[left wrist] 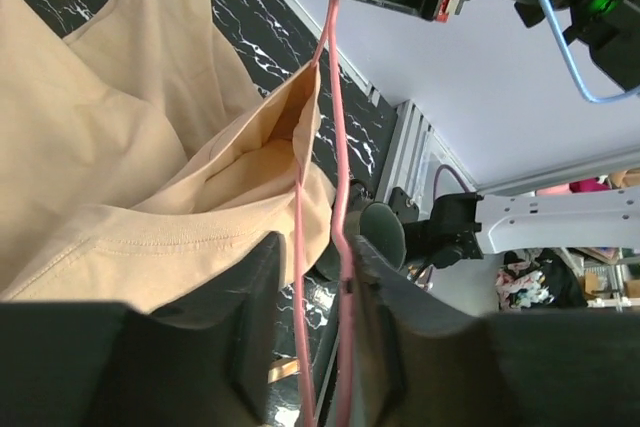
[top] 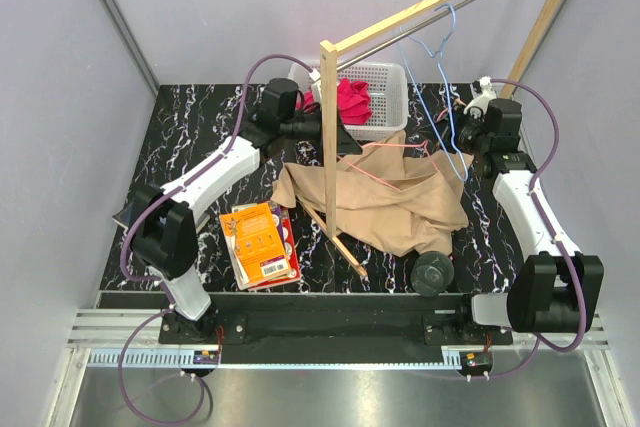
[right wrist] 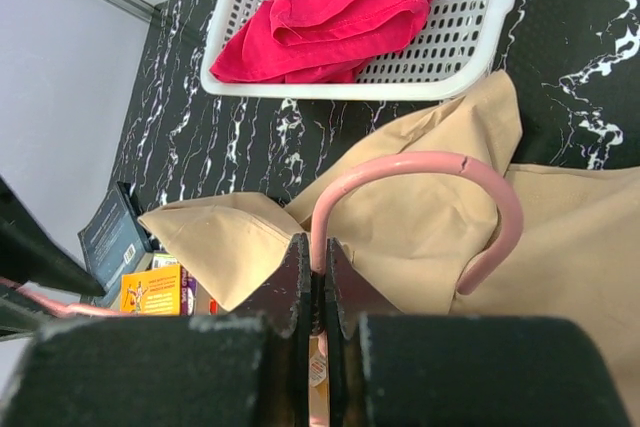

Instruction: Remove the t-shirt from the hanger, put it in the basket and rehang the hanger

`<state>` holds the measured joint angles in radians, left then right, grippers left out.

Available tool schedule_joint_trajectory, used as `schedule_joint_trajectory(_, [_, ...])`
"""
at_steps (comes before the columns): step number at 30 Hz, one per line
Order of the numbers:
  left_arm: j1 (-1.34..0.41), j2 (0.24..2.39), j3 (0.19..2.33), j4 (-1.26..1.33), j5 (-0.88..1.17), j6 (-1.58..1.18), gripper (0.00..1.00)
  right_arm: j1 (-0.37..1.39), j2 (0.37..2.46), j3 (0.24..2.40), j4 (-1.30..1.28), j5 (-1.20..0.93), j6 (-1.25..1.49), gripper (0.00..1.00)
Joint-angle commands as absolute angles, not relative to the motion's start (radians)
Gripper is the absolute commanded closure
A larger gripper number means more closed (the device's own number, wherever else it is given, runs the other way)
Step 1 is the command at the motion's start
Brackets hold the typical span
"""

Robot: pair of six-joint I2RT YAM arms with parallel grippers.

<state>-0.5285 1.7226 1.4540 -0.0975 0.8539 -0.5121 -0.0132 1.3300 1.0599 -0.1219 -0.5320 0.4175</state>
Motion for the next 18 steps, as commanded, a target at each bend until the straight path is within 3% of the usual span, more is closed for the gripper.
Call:
schedule_joint_trajectory(1, [-0.529, 1.701, 1.499, -0.127, 0.839, -0.459, 0.82, -0.006, 1.319, 1.098, -0.109, -0.491, 0.436, 0.94])
schedule_joint_trajectory(3, [-0.528, 1.689, 1.496, -0.137, 0.816, -0.451, 0.94, -0.005, 1.315, 1.094, -0.11, -0.483, 0.442, 0.89])
schedule_joint_trajectory(4, [-0.528, 1.686, 1.493, -0.146, 0.79, -0.445, 1.0, -0.006, 1.313, 1.095, -0.112, -0.479, 0.446, 0.81])
schedule_joint_trajectory(6, [-0.52, 1.672, 1.5, -0.161, 0.781, -0.43, 1.0, -0.006, 1.307, 1.089, -0.115, -0.469, 0.452, 0.69])
schedule_joint_trajectory(8, [-0.506, 1.66, 1.512, -0.186, 0.769, -0.436, 1.0, -0.005, 1.298, 1.083, -0.126, -0.448, 0.457, 0.5])
schedule_joint_trajectory(11, [-0.465, 1.629, 1.509, -0.213, 0.758, -0.466, 1.0, -0.006, 1.286, 1.065, -0.14, -0.396, 0.46, 0.34])
schedule_joint_trajectory(18, [-0.354, 1.511, 1.424, -0.242, 0.759, -0.495, 1.0, -0.012, 1.282, 1.031, -0.166, -0.321, 0.483, 0.25])
